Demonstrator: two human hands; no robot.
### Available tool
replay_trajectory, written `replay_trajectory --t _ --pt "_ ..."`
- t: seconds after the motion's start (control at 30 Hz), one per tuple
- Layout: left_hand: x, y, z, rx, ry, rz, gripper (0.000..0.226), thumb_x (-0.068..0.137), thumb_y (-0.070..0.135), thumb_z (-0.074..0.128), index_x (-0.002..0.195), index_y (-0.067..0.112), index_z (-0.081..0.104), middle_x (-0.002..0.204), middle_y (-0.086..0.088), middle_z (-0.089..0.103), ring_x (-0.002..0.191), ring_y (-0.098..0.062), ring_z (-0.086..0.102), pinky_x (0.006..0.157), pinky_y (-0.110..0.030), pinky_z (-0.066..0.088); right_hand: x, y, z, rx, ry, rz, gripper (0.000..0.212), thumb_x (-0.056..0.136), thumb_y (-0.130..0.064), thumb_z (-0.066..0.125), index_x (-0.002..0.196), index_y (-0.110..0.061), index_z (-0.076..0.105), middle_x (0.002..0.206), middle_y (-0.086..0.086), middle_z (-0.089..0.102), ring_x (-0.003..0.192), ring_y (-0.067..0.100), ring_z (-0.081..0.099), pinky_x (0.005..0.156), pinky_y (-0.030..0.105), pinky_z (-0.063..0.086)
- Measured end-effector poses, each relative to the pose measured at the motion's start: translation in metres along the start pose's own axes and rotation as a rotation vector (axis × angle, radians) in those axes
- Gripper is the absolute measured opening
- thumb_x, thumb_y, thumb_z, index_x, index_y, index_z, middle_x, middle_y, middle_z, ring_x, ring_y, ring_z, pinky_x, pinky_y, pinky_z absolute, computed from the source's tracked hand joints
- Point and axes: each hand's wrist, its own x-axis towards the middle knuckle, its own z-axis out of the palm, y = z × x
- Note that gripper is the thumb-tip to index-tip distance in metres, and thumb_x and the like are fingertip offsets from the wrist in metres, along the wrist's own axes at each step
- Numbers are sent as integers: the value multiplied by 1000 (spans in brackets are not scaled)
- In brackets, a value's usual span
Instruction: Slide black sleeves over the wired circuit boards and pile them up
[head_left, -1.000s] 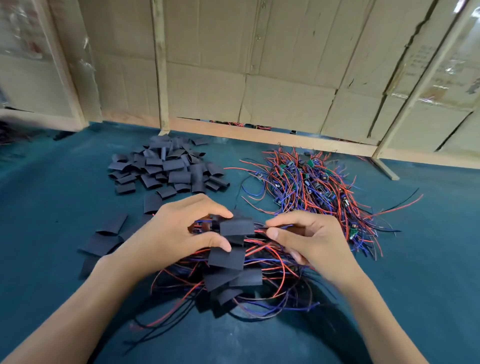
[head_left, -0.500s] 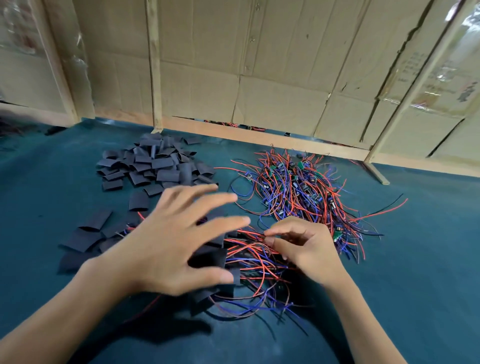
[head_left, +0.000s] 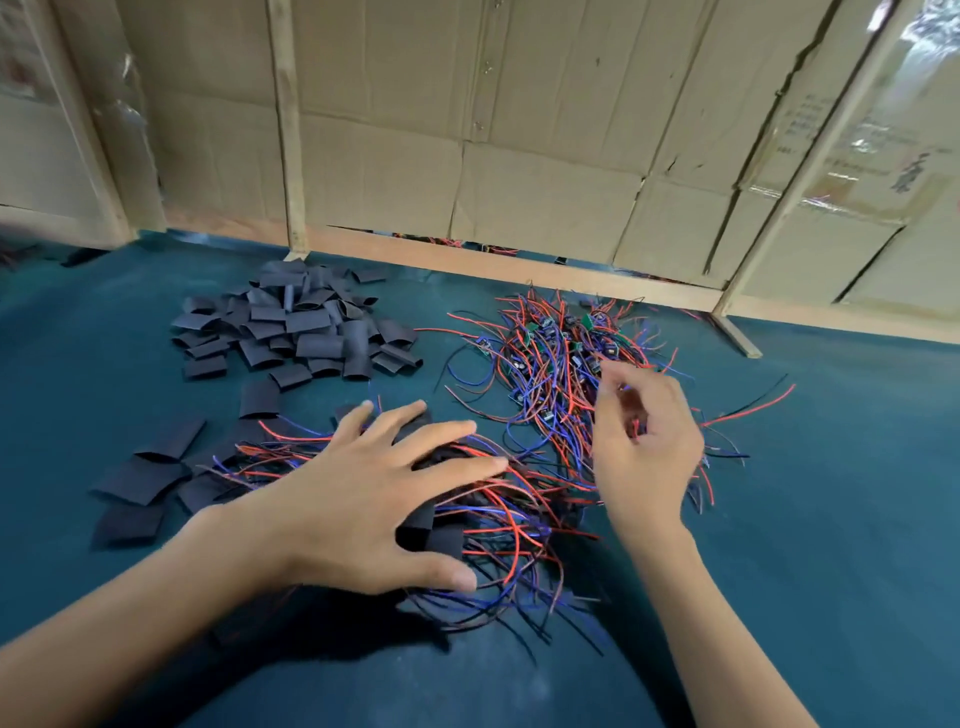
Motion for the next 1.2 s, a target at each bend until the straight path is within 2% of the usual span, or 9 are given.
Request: replay_trajectory --t 0.07,0.17,0.23,0.37,0.53,0.73,0.93,1.1,1.2 --pt "-1 -6 -16 -138 46 -12 77 80 92 19 146 63 -7 161 27 -13 151 -17 -17 119 -57 -5 22 3 10 10 -85 146 24 91 -5 64 108 -20 71 98 0 69 80 10 62 74 10 44" --pt "7 -44 -43 -342 278 -136 65 89 82 19 149 60 6 161 26 7 149 3 0 119 -49 6 65 18 19 -133 -324 259 22 91 -11 62 109 -15 74 100 0 74 87 11 65 81 11 44" --pt "15 -86 -47 -336 334 -370 66 89 79 30 149 56 15 158 11 22 147 -10 19 117 -51 21 84 27 18 -233 -407 255 19 92 -13 63 104 -14 77 99 1 76 89 11 65 78 7 40" --pt "16 -162 -18 -36 -107 -927 84 83 76 48 152 42 14 156 -13 17 140 -44 23 112 -56 30 94 50 21 -255 -326 309 26 93 -12 61 116 -13 73 108 7 74 94 13 64 80 4 39" --pt "8 -199 -8 9 -167 -846 67 84 75 50 144 48 35 145 -11 46 137 -33 39 110 -44 35 96 84 24 -692 -619 360 54 97 -37 58 148 -22 46 143 18 48 129 43 44 106 48 39" --pt "1 -223 -9 -335 29 -875 42 74 40 84 111 36 66 117 -3 66 118 -26 60 101 -36 42 101 94 10 -563 -538 316 31 88 -38 72 117 -28 72 119 6 67 119 35 55 103 47 43" --pt "-17 -261 22 -479 308 -965 41 70 20 90 106 25 71 119 -14 67 110 -32 62 103 -44 45 100 92 28 -721 -677 307 48 96 -54 54 140 -34 56 133 10 52 127 37 45 107 50 32" --pt "-36 -285 33 -687 355 -949 30 77 7 83 86 35 75 105 -8 74 98 -27 67 94 -50 51 113 91 17 -564 -710 418 26 84 -43 76 104 -34 62 104 -7 62 110 23 58 103 44 38" --pt "-32 -286 23 -604 334 -950 21 70 25 90 82 37 77 90 1 76 88 -21 70 84 -45 55 118 88 9 -516 -728 470 25 77 -41 82 86 -32 60 92 -11 61 105 23 60 102 49 43"
